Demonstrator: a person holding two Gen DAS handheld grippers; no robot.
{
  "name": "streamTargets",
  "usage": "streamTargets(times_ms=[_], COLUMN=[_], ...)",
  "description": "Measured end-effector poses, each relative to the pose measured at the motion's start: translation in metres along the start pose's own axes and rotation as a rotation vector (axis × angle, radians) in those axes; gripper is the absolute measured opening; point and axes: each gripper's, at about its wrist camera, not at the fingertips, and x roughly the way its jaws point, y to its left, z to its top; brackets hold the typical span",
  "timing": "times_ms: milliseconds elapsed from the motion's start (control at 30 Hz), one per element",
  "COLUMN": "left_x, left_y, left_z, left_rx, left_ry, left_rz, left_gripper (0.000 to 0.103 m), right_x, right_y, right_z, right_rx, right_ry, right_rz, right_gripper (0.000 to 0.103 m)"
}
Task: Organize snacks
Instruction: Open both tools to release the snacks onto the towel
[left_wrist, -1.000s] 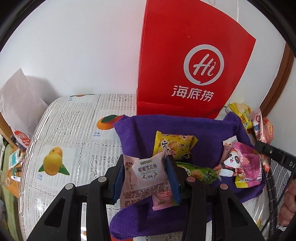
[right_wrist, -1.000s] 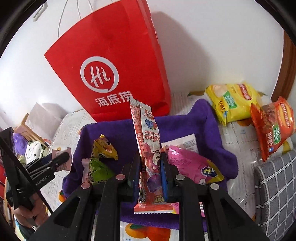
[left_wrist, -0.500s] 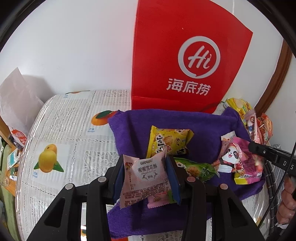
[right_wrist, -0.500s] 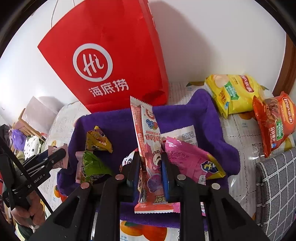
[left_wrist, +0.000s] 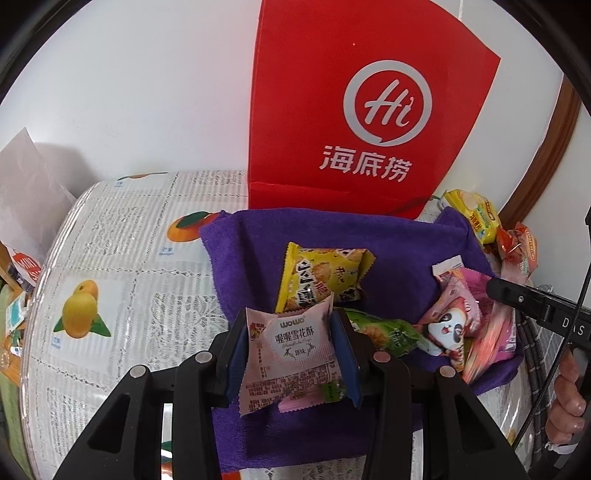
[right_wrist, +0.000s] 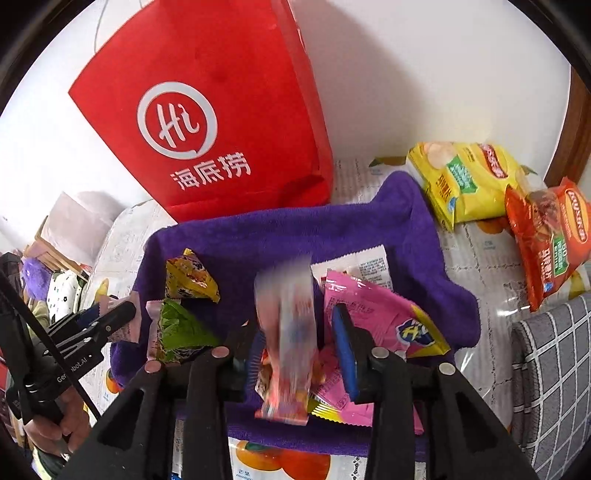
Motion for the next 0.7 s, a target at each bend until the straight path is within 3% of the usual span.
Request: streamTargets(times_ms=[533,700], left_x=[0.001,-0.005], left_y=[-0.007,-0.014], left_z=[-0.002,-0.003], left_rx=[0.000,0.022], left_ry=[-0.002,0.005], left_rz=[-0.035,-0.020], left_gripper=[0.041,0.048], right_x=[-0.011,-0.023], right_y=[0.003,0.010], right_z=[0.000,-0.002], right_rx=[-0.006,-0.017], right_ry=[-0.020,-0.034], right_rz=[0.025,0.025], right_gripper=[0.037,0.037])
